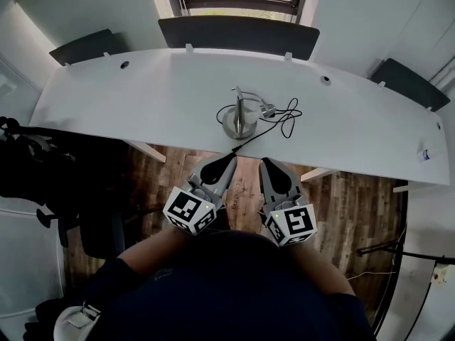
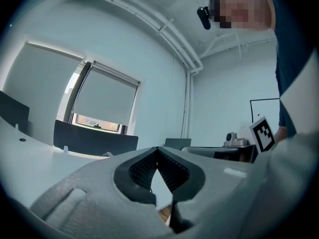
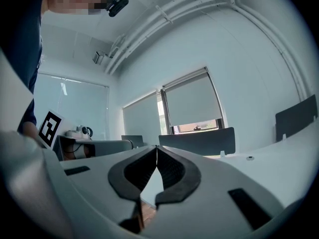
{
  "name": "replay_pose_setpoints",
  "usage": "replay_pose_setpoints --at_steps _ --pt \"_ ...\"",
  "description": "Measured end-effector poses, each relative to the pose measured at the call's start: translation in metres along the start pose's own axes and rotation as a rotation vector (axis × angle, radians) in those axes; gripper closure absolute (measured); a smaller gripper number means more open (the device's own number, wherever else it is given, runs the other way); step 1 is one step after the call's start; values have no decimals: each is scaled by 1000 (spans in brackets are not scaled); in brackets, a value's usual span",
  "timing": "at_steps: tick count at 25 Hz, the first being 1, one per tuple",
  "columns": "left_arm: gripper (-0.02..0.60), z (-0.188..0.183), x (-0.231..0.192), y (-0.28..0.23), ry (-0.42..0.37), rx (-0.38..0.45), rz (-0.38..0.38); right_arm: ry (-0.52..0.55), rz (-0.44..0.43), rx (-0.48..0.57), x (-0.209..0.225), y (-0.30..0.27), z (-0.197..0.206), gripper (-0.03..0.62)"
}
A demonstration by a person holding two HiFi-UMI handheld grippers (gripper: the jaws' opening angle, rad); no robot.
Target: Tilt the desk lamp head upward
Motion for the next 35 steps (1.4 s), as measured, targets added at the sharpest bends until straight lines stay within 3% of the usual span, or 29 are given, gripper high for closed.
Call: replay_pose_setpoints --at_steps 11,16,31,35 --pt "574 11 -119 -78 5 -44 135 70 160 -27 49 -115 -2 583" --pt "574 22 -154 -101 14 -78 175 59 229 -47 66 -141 6 583" --pt "574 79 -175 -143 -63 -223 72 80 169 -189 133 -168 48 583" --pt "524 96 -181 -155 -71 -239 72 118 148 -231 140 -178 63 582"
Point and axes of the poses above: the fingertips, and each gripper's own axes: y backward along the fingers, x to its right, z out of its underside, the point moved 7 cm from there along y, backward along the fingers, and after that the axes turned 2 degrees about x, right-handed, at the moved point
